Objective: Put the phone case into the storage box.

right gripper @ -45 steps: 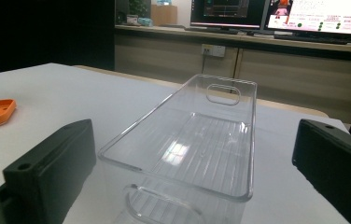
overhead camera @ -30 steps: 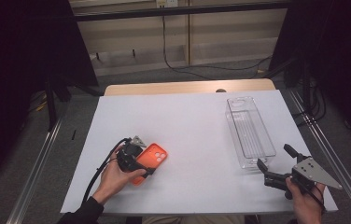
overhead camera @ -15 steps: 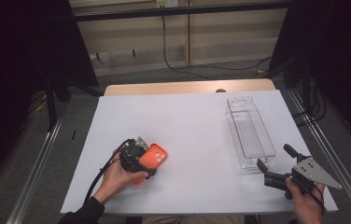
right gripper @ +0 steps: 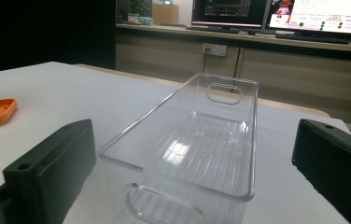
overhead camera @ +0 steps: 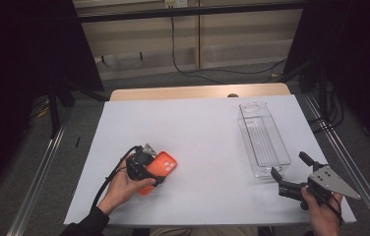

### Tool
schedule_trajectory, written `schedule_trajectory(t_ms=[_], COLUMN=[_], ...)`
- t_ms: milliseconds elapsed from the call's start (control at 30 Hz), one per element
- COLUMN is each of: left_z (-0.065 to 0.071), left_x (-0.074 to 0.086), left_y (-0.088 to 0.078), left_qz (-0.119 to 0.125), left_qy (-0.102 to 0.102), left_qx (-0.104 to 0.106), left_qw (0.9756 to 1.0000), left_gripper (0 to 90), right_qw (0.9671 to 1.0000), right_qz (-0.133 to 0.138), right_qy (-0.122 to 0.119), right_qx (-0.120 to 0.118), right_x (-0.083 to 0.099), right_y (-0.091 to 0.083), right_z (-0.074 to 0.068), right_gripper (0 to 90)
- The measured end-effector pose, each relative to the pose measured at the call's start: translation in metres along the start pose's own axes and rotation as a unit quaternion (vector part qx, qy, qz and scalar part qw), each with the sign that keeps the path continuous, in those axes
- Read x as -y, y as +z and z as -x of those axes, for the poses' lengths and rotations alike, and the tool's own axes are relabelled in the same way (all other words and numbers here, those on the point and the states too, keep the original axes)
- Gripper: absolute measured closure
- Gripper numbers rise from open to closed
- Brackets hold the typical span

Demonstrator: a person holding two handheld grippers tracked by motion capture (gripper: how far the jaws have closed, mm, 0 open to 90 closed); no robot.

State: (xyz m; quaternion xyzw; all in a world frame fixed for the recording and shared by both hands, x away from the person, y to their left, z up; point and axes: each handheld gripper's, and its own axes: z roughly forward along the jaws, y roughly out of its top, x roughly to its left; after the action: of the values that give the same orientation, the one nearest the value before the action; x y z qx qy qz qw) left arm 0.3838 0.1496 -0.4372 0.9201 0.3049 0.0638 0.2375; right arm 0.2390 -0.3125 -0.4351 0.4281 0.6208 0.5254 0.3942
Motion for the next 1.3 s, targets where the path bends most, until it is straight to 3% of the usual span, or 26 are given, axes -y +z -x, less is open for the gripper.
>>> schedule_trajectory(t_ms=[167, 300, 533, 1067, 1300], left_z=[0.000, -0.002, -0.003, -0.002, 0.001], left_x=[0.001, 0.002, 0.002, 0.003, 0.004], left_y=[-0.001, -0.002, -0.003, -0.017, -0.021], left_qz=[0.008, 0.009, 0.016, 0.081, 0.103], left_qy=[-0.010, 0.000, -0.004, -0.016, -0.010], left_qx=[0.003, 0.006, 0.006, -0.010, -0.025], left_qw=[0.9999, 0.9999, 0.9999, 0.9966, 0.9944], left_gripper=[15.7, 15.7, 15.8, 15.7, 15.7], right_qw=[1.0000, 1.0000, 1.0000, 1.0000, 1.0000], right_qz=[-0.001, 0.000, 0.000, 0.001, -0.002], right_qy=[0.000, 0.000, 0.000, -0.001, -0.003], right_qx=[0.001, 0.001, 0.002, 0.002, 0.000], right_x=[0.000, 0.000, 0.000, 0.000, 0.000], right_y=[0.000, -0.001, -0.001, -0.001, -0.001], right_z=[0.000, 0.000, 0.000, 0.000, 0.000], right_gripper=[0.0, 0.0, 0.0, 0.0, 0.0])
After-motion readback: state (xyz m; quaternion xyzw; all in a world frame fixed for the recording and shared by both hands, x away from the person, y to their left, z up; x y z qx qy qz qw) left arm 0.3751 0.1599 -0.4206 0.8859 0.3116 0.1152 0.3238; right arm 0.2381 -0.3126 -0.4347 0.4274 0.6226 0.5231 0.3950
